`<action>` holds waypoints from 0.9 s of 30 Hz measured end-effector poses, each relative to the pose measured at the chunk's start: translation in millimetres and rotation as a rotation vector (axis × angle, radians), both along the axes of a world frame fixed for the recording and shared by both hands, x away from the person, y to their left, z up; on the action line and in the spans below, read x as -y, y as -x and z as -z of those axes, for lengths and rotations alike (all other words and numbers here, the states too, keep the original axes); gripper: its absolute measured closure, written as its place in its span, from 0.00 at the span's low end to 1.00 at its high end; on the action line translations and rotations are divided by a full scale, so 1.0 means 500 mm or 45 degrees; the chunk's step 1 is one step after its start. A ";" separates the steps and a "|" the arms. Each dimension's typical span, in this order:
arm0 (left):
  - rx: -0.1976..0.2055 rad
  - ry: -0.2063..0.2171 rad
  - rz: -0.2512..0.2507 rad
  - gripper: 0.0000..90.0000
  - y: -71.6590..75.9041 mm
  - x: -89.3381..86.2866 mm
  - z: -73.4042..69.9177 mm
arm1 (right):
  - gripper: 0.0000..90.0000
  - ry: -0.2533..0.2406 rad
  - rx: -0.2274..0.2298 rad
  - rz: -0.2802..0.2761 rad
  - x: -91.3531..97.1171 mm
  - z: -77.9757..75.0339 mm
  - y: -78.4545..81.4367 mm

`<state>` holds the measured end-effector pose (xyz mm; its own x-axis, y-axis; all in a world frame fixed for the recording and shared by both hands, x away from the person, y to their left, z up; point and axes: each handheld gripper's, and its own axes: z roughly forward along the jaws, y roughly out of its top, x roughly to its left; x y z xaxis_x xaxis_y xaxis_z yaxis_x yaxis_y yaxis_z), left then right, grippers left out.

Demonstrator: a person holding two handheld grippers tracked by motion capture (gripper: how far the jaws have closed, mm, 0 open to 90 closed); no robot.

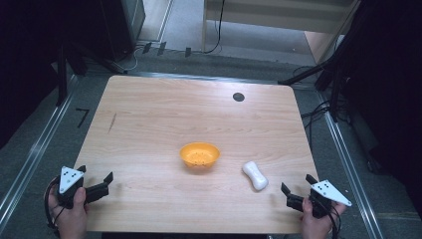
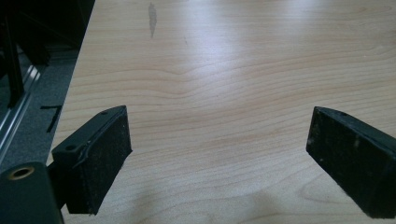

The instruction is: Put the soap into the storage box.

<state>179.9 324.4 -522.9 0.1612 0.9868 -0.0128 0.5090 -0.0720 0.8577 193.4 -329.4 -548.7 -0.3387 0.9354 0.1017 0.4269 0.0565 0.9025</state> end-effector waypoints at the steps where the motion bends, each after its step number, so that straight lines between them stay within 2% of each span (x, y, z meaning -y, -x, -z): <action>1: 0.000 0.000 0.000 0.08 0.000 0.000 0.000 | 0.02 0.000 0.000 0.000 0.000 0.000 0.000; 4: -0.002 0.006 0.001 0.08 -0.001 -0.001 0.000 | 0.05 -0.026 0.007 -0.005 0.006 0.000 -0.001; 5: -0.003 0.007 0.002 0.08 0.000 -0.002 0.000 | 0.15 -0.051 0.008 -0.015 0.009 0.000 0.000; 6: -0.004 0.008 0.001 0.08 -0.001 -0.002 0.000 | 0.16 -0.058 0.009 -0.025 0.010 0.000 0.000; 10: -0.012 0.013 -0.002 0.08 -0.002 -0.003 0.000 | 0.16 -0.036 -0.005 -0.035 0.007 0.001 -0.003; 14: -0.013 0.018 -0.004 0.08 -0.003 -0.003 0.000 | 0.13 -0.035 -0.044 -0.027 0.005 0.000 -0.004; 15: -0.015 0.018 -0.004 0.08 -0.004 -0.004 0.000 | 0.13 -0.031 -0.056 -0.027 0.005 0.000 -0.005; 16: -0.014 0.022 -0.007 0.08 -0.003 -0.005 0.000 | 0.12 -0.004 -0.097 -0.033 0.001 -0.003 -0.006; 19: -0.018 0.020 -0.012 0.08 -0.005 -0.005 0.000 | 0.15 0.033 -0.129 -0.036 -0.004 -0.008 -0.008; 20: -0.021 0.025 -0.015 0.08 -0.007 -0.004 0.000 | 0.15 0.077 -0.167 -0.035 -0.011 -0.013 -0.011; 22: -0.025 0.019 -0.014 0.08 -0.009 -0.003 0.000 | 0.16 0.087 -0.209 -0.068 -0.017 -0.019 -0.015; 23: -0.025 0.019 -0.014 0.08 -0.009 -0.003 0.000 | 0.16 0.087 -0.209 -0.068 -0.017 -0.019 -0.015; 24: -0.023 0.016 -0.019 0.08 -0.011 -0.003 0.000 | 0.16 0.113 -0.252 -0.080 -0.025 -0.024 -0.019; 27: -0.026 0.015 -0.015 0.08 -0.012 -0.002 0.000 | 0.16 0.131 -0.306 -0.092 -0.030 -0.030 -0.026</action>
<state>185.7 325.5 -522.9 0.1494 0.9884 -0.0278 0.5274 -0.0559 0.8478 206.7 -314.3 -533.5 -0.3824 0.9193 0.0927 0.6195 0.1807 0.7639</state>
